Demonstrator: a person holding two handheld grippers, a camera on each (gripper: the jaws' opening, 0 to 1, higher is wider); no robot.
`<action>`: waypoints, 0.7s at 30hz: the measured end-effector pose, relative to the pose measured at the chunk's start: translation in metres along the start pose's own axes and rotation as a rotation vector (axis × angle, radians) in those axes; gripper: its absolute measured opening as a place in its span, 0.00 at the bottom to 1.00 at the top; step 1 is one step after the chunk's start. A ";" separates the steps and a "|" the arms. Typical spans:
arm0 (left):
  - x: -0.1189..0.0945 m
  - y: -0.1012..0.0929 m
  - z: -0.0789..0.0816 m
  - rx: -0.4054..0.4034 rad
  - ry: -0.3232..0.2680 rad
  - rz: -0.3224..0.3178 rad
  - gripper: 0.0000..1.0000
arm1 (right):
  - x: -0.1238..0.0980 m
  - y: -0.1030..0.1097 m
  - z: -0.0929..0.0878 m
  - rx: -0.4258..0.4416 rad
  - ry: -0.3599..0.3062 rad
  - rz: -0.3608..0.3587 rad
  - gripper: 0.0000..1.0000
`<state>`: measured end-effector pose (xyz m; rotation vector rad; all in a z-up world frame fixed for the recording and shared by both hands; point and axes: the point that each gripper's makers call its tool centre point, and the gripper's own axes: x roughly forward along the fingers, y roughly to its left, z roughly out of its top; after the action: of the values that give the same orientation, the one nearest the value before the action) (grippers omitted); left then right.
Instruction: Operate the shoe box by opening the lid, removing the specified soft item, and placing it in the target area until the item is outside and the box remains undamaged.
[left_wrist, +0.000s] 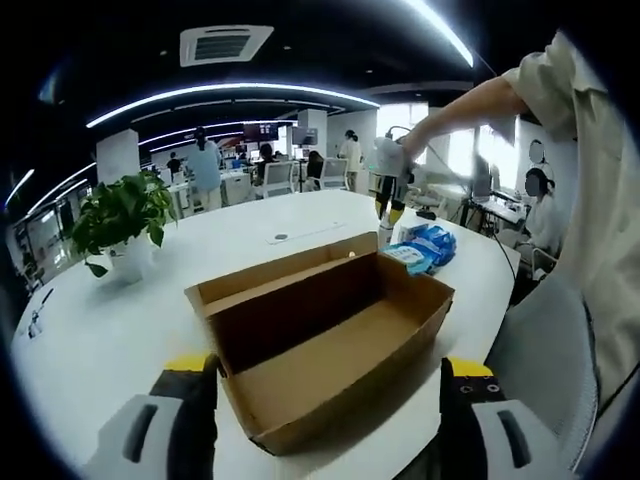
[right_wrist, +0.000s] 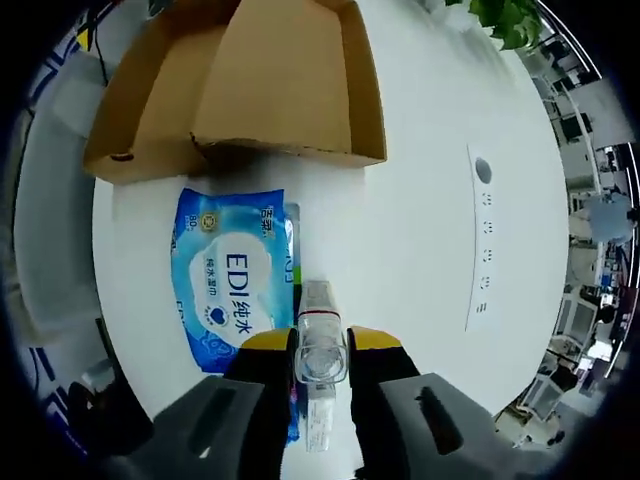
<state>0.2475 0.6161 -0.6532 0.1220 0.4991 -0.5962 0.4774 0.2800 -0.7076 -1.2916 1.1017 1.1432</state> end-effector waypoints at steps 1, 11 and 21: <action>0.000 0.001 0.000 -0.002 0.000 0.003 0.91 | 0.000 -0.001 0.001 -0.001 -0.002 -0.005 0.19; 0.002 0.020 -0.003 -0.024 0.025 0.084 0.74 | -0.002 -0.010 0.005 -0.017 -0.032 -0.045 0.27; -0.001 0.040 -0.014 -0.081 0.082 0.206 0.48 | -0.023 -0.027 0.039 0.071 -0.173 -0.120 0.31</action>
<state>0.2636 0.6532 -0.6659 0.1195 0.5817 -0.3698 0.4997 0.3196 -0.6815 -1.1650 0.9176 1.0945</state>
